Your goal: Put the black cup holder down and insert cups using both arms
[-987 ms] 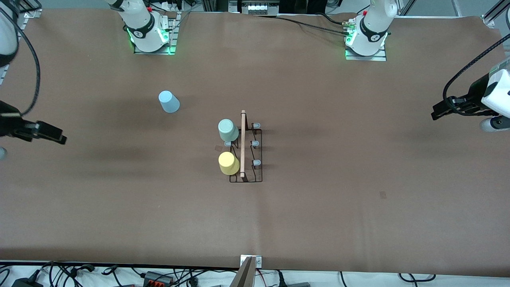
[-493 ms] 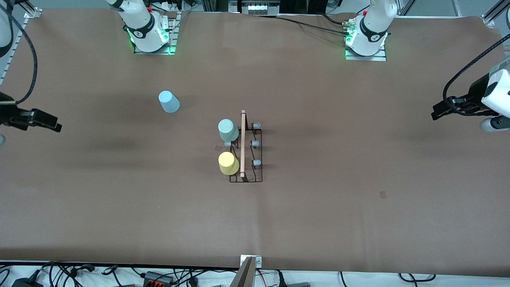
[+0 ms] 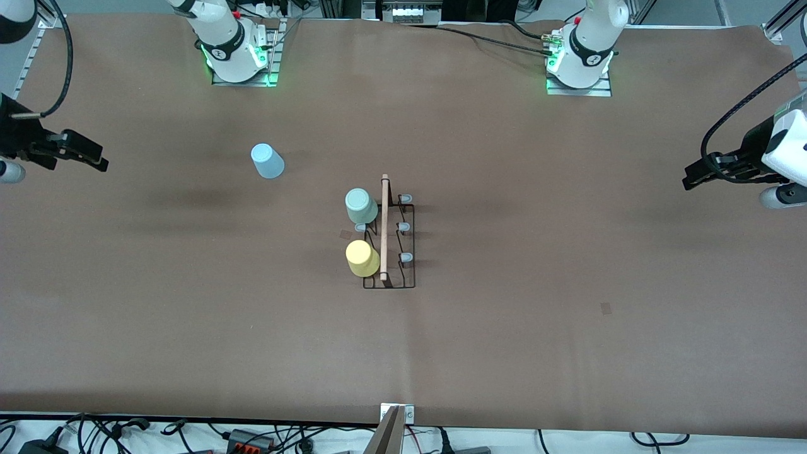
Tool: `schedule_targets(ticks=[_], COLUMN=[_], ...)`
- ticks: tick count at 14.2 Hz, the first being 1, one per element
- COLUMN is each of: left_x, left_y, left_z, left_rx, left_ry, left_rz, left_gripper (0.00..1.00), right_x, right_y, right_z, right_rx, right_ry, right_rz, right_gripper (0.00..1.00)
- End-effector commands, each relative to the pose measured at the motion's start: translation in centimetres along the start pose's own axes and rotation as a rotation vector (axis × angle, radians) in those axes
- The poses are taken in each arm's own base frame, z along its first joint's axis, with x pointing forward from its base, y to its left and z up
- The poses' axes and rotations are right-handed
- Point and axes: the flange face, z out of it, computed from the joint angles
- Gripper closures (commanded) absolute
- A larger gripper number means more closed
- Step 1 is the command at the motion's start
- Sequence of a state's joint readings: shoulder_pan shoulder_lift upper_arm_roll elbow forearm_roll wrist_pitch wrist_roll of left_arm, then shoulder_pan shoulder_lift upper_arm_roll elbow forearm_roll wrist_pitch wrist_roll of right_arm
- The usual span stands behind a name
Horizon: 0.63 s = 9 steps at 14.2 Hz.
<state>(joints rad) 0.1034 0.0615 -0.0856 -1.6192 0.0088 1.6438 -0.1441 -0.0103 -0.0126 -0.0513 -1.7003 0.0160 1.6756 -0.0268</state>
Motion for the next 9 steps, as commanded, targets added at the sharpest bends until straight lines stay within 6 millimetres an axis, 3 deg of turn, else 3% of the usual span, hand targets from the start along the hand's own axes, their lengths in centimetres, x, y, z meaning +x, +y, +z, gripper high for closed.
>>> schedule_targets(ticks=[1, 9], left_x=[0.34, 0.38], left_y=[-0.16, -0.16], left_z=[-0.48, -0.39], left_rx=[-0.013, -0.013], left_ry=[0.0, -0.002], left_rz=[0.017, 0.017], left_gripper=[0.0, 0.0], right_x=[-0.87, -0.69], right_y=[0.0, -0.48], right_z=[0.15, 0.43], right_rx=[-0.016, -0.019], right_ry=[-0.011, -0.012], right_rz=[-0.018, -0.039], right_gripper=[0.0, 0.0])
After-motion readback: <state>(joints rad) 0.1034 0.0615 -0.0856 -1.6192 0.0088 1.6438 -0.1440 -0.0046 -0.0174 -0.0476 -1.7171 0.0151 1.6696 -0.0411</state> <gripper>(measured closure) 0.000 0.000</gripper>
